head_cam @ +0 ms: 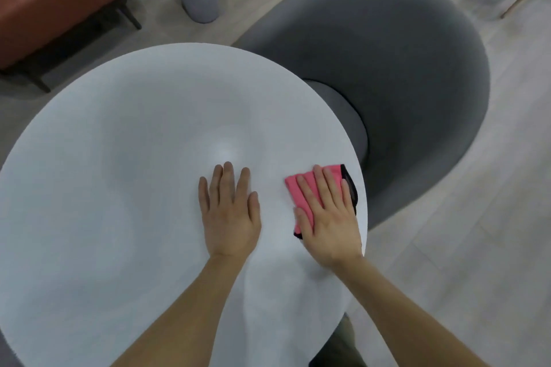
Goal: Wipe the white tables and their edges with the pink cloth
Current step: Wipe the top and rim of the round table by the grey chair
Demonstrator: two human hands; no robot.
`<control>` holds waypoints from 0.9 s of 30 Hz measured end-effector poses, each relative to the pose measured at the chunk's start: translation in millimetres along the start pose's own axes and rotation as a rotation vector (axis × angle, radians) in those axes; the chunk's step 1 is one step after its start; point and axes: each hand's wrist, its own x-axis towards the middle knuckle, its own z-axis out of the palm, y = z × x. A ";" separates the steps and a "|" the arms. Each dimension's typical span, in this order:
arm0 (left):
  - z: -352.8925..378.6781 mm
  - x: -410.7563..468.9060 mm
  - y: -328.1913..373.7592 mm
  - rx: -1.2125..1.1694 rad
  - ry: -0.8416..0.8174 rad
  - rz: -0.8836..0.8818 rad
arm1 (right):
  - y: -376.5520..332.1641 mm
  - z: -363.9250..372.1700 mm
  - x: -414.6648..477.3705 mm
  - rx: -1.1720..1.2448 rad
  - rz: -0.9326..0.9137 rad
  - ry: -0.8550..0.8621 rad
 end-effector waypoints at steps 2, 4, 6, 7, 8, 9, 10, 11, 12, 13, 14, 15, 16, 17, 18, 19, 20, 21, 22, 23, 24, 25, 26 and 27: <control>0.5 -1.1 1.0 -0.013 0.023 -0.008 | -5.4 -0.5 56.5 -0.036 0.010 0.065; -0.7 -1.5 2.4 -0.024 0.037 -0.029 | -20.7 0.7 126.2 -0.031 -0.029 0.103; -0.5 -1.3 3.7 -0.026 0.044 -0.038 | -42.5 3.0 196.7 -0.015 -0.098 0.107; -0.4 -0.9 3.7 -0.024 0.050 -0.041 | -54.6 4.1 227.0 -0.008 -0.139 0.106; -0.1 -0.4 3.5 -0.018 0.056 -0.044 | -65.7 5.1 252.1 0.002 -0.180 0.108; -0.1 -0.2 3.1 -0.010 0.060 -0.049 | -74.7 5.8 272.0 0.007 -0.218 0.108; 0.1 0.3 2.7 -0.002 0.060 -0.051 | -80.5 6.6 286.7 0.005 -0.252 0.101; 0.4 0.7 2.4 0.005 0.061 -0.050 | -82.7 6.8 296.3 -0.001 -0.280 0.089; 0.5 1.0 2.1 0.011 0.067 -0.046 | -81.8 7.2 301.2 -0.001 -0.308 0.080; 0.2 1.5 2.2 0.016 0.074 -0.042 | -78.4 7.0 303.2 0.000 -0.338 0.078; -0.6 2.1 2.7 0.021 0.079 -0.040 | -72.6 6.0 303.0 -0.002 -0.370 0.078; -1.4 2.6 3.3 0.024 0.082 -0.039 | -65.1 4.3 301.2 -0.007 -0.399 0.075; -2.0 3.1 4.0 0.024 0.086 -0.040 | -56.3 1.7 298.3 -0.009 -0.421 0.073; -2.3 3.4 4.4 0.021 0.090 -0.039 | -46.2 -1.2 293.6 -0.005 -0.432 0.074; -2.5 3.7 4.4 0.020 0.090 -0.037 | -35.3 -4.4 286.7 0.003 -0.429 0.076; -2.9 3.9 4.0 0.020 0.087 -0.036 | -23.7 -7.4 277.2 0.012 -0.413 0.078; -3.3 4.2 3.6 0.019 0.085 -0.033 | -12.1 -9.9 265.2 0.017 -0.391 0.078; -3.8 4.7 3.5 0.019 0.084 -0.030 | -1.0 -12.4 251.0 0.013 -0.365 0.077; -4.3 5.4 3.9 0.022 0.084 -0.028 | 9.3 -14.6 235.8 -0.001 -0.337 0.070; -5.0 6.0 4.8 0.028 0.082 -0.028 | 18.7 -16.2 220.6 -0.019 -0.309 0.059; -5.6 6.6 5.1 0.034 0.079 -0.031 | 26.9 -17.3 205.3 -0.033 -0.282 0.046; -6.1 6.8 5.2 0.039 0.078 -0.032 | 33.8 -17.7 189.7 -0.040 -0.259 0.039; -6.1 6.7 5.0 0.042 0.082 -0.028 | 39.4 -17.7 173.2 -0.040 -0.237 0.040; -5.6 6.6 4.6 0.041 0.094 -0.018 | 44.1 -16.8 155.6 -0.035 -0.215 0.048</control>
